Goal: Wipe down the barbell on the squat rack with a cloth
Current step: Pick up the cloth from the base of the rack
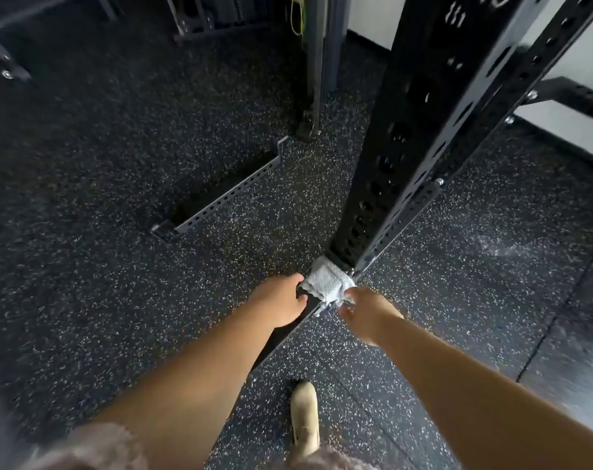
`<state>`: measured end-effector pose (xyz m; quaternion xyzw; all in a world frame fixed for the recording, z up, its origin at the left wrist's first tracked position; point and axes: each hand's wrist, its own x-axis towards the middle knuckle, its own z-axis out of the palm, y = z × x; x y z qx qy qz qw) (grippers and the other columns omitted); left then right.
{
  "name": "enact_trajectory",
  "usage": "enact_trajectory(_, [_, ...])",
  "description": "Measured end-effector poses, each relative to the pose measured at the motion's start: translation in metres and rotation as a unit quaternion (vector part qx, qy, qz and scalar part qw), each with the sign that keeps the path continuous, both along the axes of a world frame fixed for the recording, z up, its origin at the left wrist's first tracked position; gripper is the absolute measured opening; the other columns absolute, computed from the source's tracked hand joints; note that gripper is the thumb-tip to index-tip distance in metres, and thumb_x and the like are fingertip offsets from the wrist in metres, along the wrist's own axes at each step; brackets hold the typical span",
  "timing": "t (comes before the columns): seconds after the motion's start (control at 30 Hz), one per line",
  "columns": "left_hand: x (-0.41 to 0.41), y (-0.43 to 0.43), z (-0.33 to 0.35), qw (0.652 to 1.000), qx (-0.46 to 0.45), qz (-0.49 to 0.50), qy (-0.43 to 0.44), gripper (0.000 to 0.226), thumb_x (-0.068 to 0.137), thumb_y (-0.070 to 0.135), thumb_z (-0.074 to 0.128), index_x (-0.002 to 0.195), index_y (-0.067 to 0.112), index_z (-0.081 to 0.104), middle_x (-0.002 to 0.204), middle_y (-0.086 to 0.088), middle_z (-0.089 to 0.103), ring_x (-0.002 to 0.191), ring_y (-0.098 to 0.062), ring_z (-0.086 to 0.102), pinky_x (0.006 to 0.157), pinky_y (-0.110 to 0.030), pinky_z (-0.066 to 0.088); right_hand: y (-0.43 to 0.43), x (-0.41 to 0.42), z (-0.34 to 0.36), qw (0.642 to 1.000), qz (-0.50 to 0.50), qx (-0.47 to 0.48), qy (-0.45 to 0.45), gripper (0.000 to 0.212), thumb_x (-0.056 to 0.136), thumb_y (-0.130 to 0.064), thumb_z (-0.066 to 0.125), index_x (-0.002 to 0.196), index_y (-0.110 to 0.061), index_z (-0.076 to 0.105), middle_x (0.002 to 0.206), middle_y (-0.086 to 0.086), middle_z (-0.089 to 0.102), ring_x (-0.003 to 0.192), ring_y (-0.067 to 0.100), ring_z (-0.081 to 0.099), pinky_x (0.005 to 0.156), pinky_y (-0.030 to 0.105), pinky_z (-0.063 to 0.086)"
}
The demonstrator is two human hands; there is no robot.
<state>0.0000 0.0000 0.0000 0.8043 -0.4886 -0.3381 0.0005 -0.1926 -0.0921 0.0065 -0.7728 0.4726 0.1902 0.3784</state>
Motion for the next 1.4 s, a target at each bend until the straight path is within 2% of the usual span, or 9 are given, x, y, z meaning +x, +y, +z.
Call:
enact_trajectory(0.1, [0.0,-0.013,-0.019,0.999,-0.027,-0.013,-0.021,0.044,0.102,0.039,0.055,0.144,0.025,0.051,0.126,-0.006,0.069,0.111,-0.029,0.066,0.089,-0.04,0.055,-0.008,0.007,-0.023,0.995,-0.101,0.0,0.014,0.053,0.105,-0.04,0.052,0.155,-0.024,0.041,0.153,0.006,0.047,0.089,0.015,0.07,0.06,0.026,0.058])
enact_trajectory(0.27, [-0.004,-0.03,-0.054,0.997,-0.073,-0.01,-0.039,0.047,0.101,0.041,0.06,0.144,0.028,0.05,0.119,0.002,0.073,0.104,-0.023,0.07,0.083,-0.039,0.057,-0.011,0.028,-0.046,0.989,-0.143,-0.023,0.005,0.059,0.107,-0.033,0.051,0.161,-0.022,0.031,0.168,-0.001,0.029,0.131,0.023,0.058,0.097,0.034,0.052])
enact_trajectory(0.5, [-0.006,-0.039,-0.08,0.989,-0.116,0.009,-0.088,0.026,0.098,0.038,0.067,0.12,0.025,0.065,0.114,0.003,0.065,0.098,-0.021,0.064,0.077,-0.035,0.054,-0.015,0.052,-0.078,0.947,-0.318,0.02,-0.024,0.027,0.104,-0.035,0.055,0.124,-0.018,0.049,0.091,-0.002,0.064,0.064,0.01,0.059,0.046,0.022,0.038])
enact_trajectory(0.67, [-0.014,-0.034,-0.08,0.978,-0.108,-0.065,-0.165,0.006,0.098,0.025,0.065,0.103,0.026,0.068,0.107,0.004,0.066,0.091,-0.02,0.06,0.072,-0.034,0.035,-0.016,0.047,-0.079,0.959,-0.282,0.028,-0.013,0.019,0.105,-0.033,0.054,0.114,-0.018,0.062,0.096,0.002,0.07,0.07,0.012,0.062,0.05,0.023,0.041])
enact_trajectory(0.87, [-0.015,-0.028,-0.055,0.981,-0.093,-0.069,-0.154,0.004,0.099,0.019,0.064,0.099,0.022,0.066,0.097,0.004,0.069,0.082,-0.018,0.059,0.071,-0.034,0.047,-0.009,0.029,-0.044,0.966,-0.256,0.038,-0.024,0.039,0.108,-0.049,0.043,0.132,-0.025,0.062,0.114,0.007,0.073,0.056,0.01,0.065,0.036,0.016,0.043])
enact_trajectory(1.0, [-0.025,-0.026,-0.028,0.983,-0.107,-0.087,-0.12,0.007,0.103,0.028,0.058,0.101,0.024,0.063,0.096,0.004,0.069,0.081,-0.018,0.061,0.067,-0.034,0.052,-0.014,0.011,-0.005,0.975,-0.22,0.01,-0.022,0.039,0.107,-0.034,0.043,0.121,-0.009,0.069,0.099,0.009,0.062,0.083,0.022,0.056,0.08,0.035,0.055])
enact_trajectory(1.13, [-0.05,-0.029,0.0,0.986,-0.1,-0.107,-0.077,0.009,0.103,0.038,0.058,0.105,0.029,0.06,0.098,0.011,0.067,0.078,-0.011,0.063,0.068,-0.032,0.057,-0.02,-0.019,0.031,0.969,-0.245,-0.012,-0.039,0.036,0.11,-0.029,0.037,0.115,-0.007,0.065,0.092,0.004,0.056,0.09,0.022,0.052,0.087,0.04,0.048])
enact_trajectory(1.3, [-0.091,-0.057,0.031,0.984,-0.104,-0.146,-0.022,0.007,0.101,0.036,0.063,0.103,0.033,0.057,0.101,0.014,0.066,0.079,-0.01,0.066,0.072,-0.036,0.062,-0.026,-0.08,0.068,0.949,-0.303,-0.002,-0.089,0.032,0.104,-0.049,0.052,0.105,-0.02,0.066,0.082,-0.001,0.069,0.055,0.011,0.058,0.049,0.024,0.05])
enact_trajectory(1.4, [-0.123,-0.082,0.05,0.974,-0.108,-0.197,-0.016,0.007,0.103,0.037,0.058,0.106,0.031,0.059,0.102,0.012,0.067,0.083,-0.013,0.065,0.077,-0.037,0.061,-0.03,-0.127,0.084,0.943,-0.319,-0.042,-0.086,0.031,0.102,-0.049,0.057,0.086,-0.023,0.061,0.075,-0.005,0.065,0.056,0.011,0.055,0.054,0.027,0.05])
